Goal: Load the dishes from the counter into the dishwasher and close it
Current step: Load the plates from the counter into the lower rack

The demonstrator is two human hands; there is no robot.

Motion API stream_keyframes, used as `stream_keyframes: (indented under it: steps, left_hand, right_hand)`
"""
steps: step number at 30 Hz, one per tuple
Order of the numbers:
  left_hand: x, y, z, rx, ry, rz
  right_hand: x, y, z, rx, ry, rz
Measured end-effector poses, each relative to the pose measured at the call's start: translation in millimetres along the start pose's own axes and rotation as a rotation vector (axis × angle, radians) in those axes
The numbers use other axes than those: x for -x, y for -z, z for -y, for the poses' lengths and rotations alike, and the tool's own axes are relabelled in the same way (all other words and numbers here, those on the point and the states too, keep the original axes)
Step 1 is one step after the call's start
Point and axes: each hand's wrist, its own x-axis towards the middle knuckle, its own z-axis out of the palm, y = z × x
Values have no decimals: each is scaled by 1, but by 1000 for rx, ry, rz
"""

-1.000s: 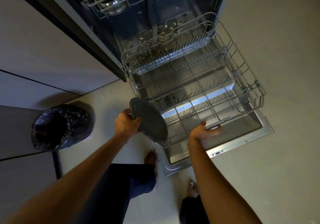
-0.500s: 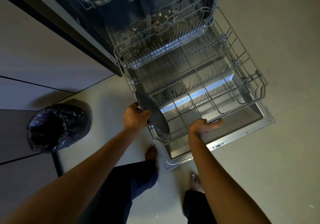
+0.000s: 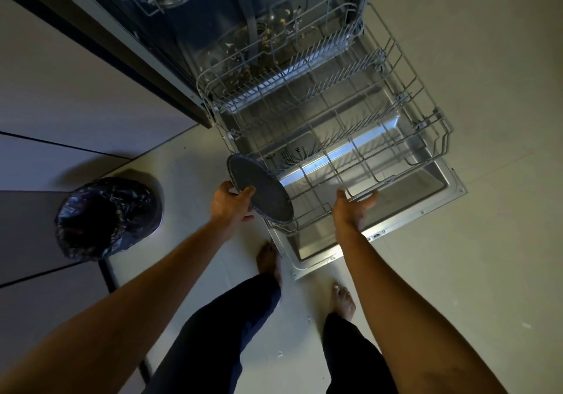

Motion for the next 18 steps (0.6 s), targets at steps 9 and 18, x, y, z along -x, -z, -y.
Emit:
stream_keyframes:
  steps: [9,18]
  left_hand:
    - [45,44,1,-97,-30,-28]
    - [160,147,42,-521,-378,-39]
  right_hand:
    - [70,46,0,644,62,323]
    - [204,90,19,1042,289,548]
